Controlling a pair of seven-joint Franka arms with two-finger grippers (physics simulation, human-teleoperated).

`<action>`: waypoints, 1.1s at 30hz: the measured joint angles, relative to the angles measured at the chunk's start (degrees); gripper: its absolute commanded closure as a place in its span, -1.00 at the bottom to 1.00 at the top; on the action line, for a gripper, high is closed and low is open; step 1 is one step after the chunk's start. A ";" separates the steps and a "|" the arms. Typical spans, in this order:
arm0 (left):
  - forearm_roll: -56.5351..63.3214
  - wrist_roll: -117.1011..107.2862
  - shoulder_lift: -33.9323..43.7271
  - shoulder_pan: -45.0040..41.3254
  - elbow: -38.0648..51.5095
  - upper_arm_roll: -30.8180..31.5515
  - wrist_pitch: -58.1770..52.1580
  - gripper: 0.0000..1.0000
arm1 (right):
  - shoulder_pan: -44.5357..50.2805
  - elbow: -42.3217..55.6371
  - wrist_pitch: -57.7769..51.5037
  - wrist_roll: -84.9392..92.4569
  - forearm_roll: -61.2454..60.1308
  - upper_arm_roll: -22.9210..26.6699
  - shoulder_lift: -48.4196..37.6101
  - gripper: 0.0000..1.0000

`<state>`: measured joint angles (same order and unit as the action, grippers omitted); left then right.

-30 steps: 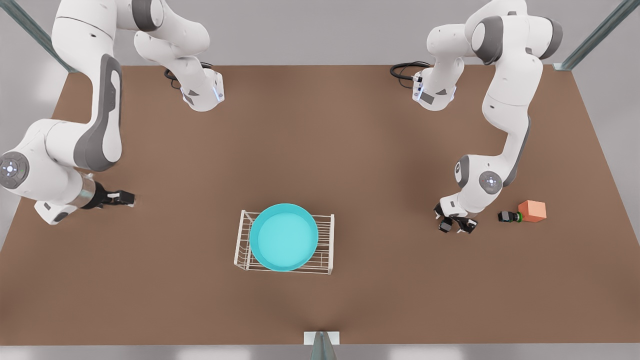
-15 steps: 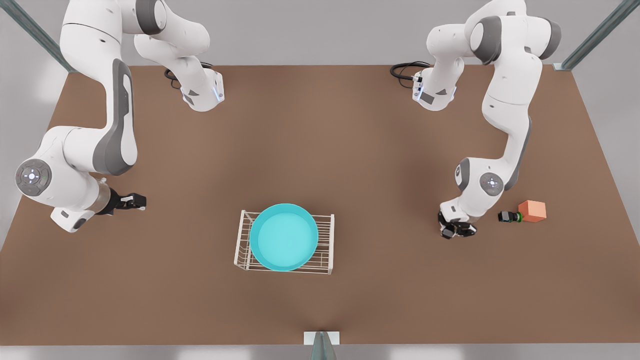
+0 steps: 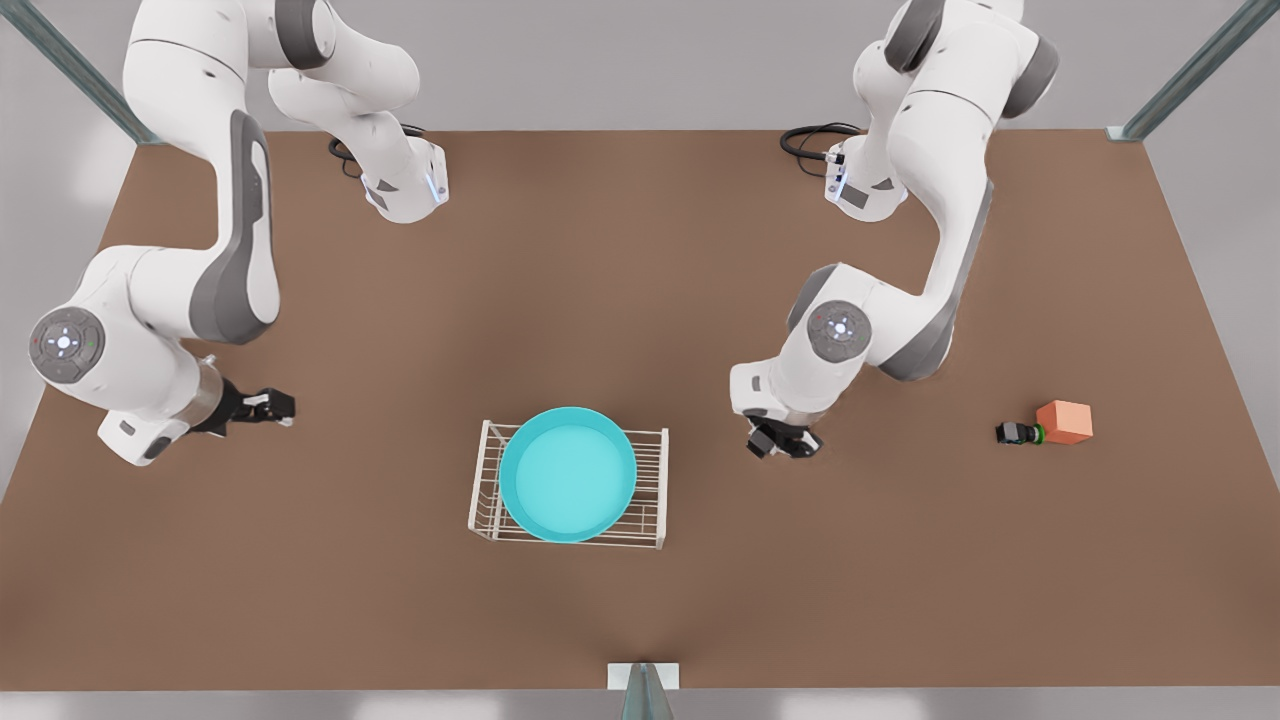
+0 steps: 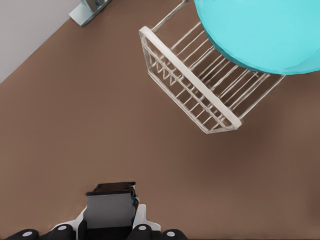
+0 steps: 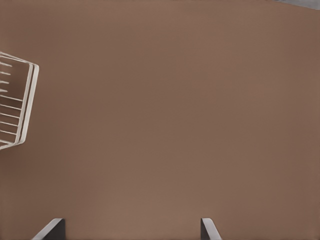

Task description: Place the plate on the shelf with right arm and place the red button switch in the plate with left arm

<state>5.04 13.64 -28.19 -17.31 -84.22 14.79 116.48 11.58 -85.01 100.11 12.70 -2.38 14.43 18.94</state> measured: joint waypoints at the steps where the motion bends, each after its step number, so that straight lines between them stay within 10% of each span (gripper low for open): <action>1: -0.97 -2.86 -0.02 -0.14 0.96 2.13 -2.04 0.17 | 0.00 0.34 0.10 -0.33 0.00 -0.01 0.05 -1.00; 7: -6.00 -21.89 -2.70 -2.08 6.05 11.74 -4.82 0.17 | -0.13 2.36 0.44 -1.99 0.04 0.05 1.50 -1.00; 24: -11.11 -61.56 -23.32 -4.65 23.48 10.57 26.23 0.08 | -0.15 2.63 0.71 -4.52 0.05 0.05 1.88 -1.00; 25: -11.14 -62.67 -23.95 -5.14 23.68 10.63 27.66 0.01 | -0.15 2.63 0.71 -4.60 0.05 0.05 1.87 -1.00; 26: -11.24 -63.66 -24.49 -5.87 23.78 10.57 29.14 -1.00 | -0.15 2.63 0.70 -4.69 0.05 0.05 1.87 -1.00; 33: -6.34 -65.68 -19.20 -2.27 23.74 10.06 24.20 -1.00 | -0.15 2.64 0.71 -5.17 0.05 0.05 1.87 -1.00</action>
<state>-1.30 -52.04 -47.40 -19.57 -60.48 24.85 140.68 11.42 -82.37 100.83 7.53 -2.32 14.48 20.81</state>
